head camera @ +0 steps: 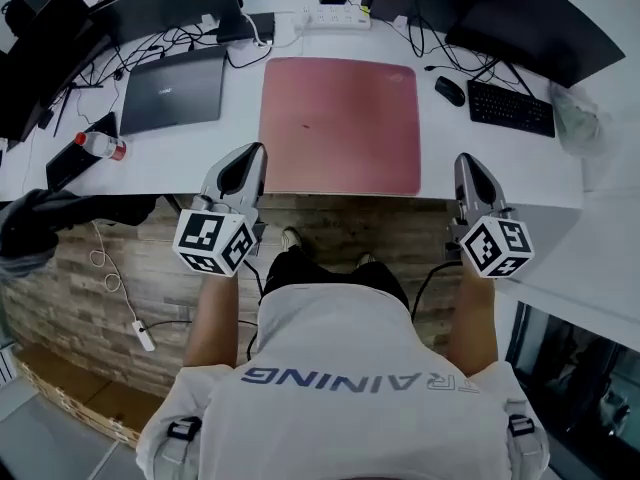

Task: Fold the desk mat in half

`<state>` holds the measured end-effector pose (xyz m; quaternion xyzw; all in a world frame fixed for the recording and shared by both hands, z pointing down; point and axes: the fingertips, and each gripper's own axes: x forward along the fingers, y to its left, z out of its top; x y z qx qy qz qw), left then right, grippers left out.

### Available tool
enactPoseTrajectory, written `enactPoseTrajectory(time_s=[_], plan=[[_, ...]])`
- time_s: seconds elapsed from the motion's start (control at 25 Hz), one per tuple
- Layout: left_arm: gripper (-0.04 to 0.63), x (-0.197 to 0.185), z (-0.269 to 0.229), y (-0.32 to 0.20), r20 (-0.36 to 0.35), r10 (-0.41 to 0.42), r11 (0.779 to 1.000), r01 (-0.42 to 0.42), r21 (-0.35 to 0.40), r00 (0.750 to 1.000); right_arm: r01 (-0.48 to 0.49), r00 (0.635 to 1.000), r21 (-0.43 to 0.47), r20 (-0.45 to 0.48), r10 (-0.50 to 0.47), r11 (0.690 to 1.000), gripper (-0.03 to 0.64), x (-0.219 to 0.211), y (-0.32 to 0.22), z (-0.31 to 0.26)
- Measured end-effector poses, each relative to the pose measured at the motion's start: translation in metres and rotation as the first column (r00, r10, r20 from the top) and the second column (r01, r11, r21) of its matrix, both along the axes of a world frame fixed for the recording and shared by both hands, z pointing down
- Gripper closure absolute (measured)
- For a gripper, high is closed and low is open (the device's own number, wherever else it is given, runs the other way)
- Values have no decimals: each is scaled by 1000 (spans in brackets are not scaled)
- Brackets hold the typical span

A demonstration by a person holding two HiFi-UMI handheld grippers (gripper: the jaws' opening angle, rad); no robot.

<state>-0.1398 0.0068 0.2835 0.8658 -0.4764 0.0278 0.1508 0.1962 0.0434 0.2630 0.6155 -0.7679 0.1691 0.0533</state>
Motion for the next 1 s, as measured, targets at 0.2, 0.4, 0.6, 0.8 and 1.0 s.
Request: enactPoseTrajectory(time_s=[0.2,0.4,0.6,0.8,1.0], plan=[[594,-12,21,-19,4,37,998,-36,-48,999,-64,998,-65,-13,64,996,603,-5,0,27],[594,-16,40,-24,28,21,996,-18,-92,999,-73,997,-120,-10,72,990,603,7,-8,51],[594,-6,67,-21,62,-1,989,11,-148,998,-51,998,-188,-37,45,981,603,19,-18,84],[588,-17,107,-16,122,-42,970,69,-233,992,-16,998,-266,-63,-1,964,603,24,-17,123],[588,-27,139,-8,161,-51,949,98,-298,986,6,997,-329,-76,-33,944,603,22,-18,158]])
